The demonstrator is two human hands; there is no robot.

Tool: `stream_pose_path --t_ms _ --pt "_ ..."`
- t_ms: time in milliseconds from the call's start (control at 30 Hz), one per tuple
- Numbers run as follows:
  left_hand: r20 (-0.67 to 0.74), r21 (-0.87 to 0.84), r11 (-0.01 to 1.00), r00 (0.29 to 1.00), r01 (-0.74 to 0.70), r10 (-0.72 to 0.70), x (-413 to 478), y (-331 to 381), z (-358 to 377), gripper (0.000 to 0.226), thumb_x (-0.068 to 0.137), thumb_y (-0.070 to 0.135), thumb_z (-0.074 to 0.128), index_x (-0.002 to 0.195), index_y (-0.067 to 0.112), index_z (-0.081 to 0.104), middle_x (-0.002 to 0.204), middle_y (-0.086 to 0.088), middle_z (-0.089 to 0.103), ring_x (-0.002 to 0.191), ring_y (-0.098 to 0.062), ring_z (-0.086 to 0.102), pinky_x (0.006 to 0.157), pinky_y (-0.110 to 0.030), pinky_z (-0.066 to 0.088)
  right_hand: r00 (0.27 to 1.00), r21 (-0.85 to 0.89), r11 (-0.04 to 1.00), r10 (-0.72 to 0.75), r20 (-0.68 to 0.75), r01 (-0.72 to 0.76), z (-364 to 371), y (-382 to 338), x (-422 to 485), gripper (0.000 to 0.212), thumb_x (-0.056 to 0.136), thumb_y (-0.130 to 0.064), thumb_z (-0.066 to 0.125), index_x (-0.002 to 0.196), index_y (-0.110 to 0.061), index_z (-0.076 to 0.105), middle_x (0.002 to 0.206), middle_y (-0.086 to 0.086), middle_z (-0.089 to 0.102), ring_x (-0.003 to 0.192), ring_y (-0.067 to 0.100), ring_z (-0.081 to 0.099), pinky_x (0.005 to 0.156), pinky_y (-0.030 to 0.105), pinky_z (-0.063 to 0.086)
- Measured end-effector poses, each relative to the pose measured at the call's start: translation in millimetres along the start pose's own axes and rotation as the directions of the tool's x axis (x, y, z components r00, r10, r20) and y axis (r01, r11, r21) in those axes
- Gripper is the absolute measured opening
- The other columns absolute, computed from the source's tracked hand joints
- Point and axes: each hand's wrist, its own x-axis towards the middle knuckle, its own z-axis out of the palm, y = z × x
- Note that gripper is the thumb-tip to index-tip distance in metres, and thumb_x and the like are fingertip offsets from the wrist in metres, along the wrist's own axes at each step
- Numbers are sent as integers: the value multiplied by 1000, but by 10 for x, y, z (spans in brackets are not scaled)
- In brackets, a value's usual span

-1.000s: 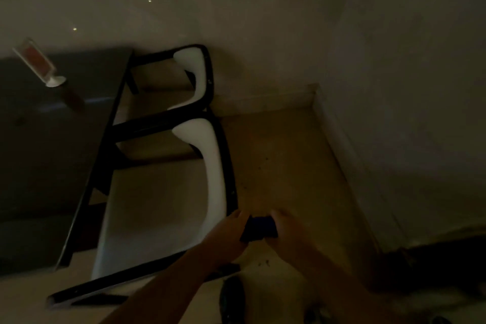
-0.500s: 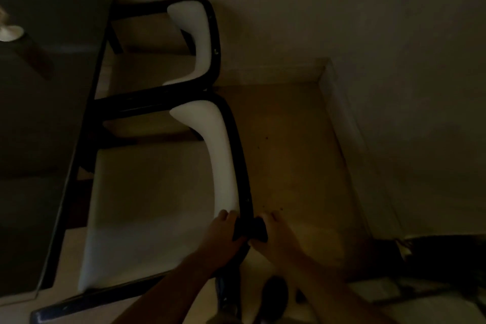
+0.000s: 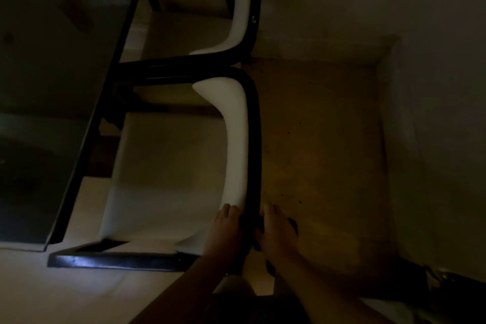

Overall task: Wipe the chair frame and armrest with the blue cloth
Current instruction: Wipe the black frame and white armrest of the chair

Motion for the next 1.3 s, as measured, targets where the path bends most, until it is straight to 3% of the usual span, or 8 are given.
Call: stream_pose_path --t_ms 200,367,600,733,933,1067,1200,1300 --pt "-149 -132 987 983 91 -111 469 259 -78 12 88 15 52 94 7 47 102 -14 53 92 -31 54 80 -48 54 993 -12 993 -116 26 117 -332 -70 608 27 90 -32 61 108 -17 48 112 4 56 98 22 57 74 29 43" --pt "-213 14 997 975 73 -69 836 282 -63 24 89 30 58 100 11 47 106 -7 52 89 -24 54 74 -41 55 985 -125 978 -160 64 167 -468 -108 1033 36 91 -35 59 119 -16 45 119 4 56 102 20 57 76 26 42" --pt "-289 83 996 956 -28 51 1628 349 -311 19 87 20 60 95 9 46 99 -11 52 84 -29 53 62 -42 52 978 -184 962 -206 -6 202 -722 -245 1753 35 88 -31 60 114 -14 45 115 7 57 99 23 57 71 26 35" --pt "-320 112 989 939 -94 126 2218 432 -570 22 86 21 61 97 5 50 98 -14 54 83 -30 53 59 -33 39 975 -232 950 -220 -32 206 -932 -407 2318 42 91 -29 58 125 -10 43 121 12 57 106 28 57 76 35 45" --pt "-348 98 986 923 -138 163 3105 507 -982 24 87 14 54 107 3 48 107 -19 53 93 -34 52 72 -39 46 969 -206 962 -209 -129 180 -1117 -720 3146 30 93 -21 55 117 -8 44 111 16 60 94 28 61 68 32 42" --pt "-357 100 981 915 -164 189 3667 468 -1287 25 87 11 53 109 2 47 113 -22 53 101 -38 51 83 -48 51 967 -188 967 -201 -155 171 -1179 -936 3810 27 99 -19 36 123 -6 39 114 23 57 98 39 58 72 40 40" --pt "-403 94 983 897 -157 182 4177 490 -1500 22 87 10 51 108 5 46 114 -21 52 103 -38 50 84 -47 47 979 33 999 -23 -200 30 -1215 -1157 4299 55 100 -51 24 137 -17 45 131 13 57 92 18 58 68 25 40" --pt "-387 88 983 904 -162 184 4406 596 -1488 25 87 10 48 111 5 46 116 -20 51 103 -37 49 85 -45 45 992 101 995 -3 -130 16 -1258 -1107 4451 55 101 -49 24 138 -14 44 135 12 55 87 10 58 66 20 45"
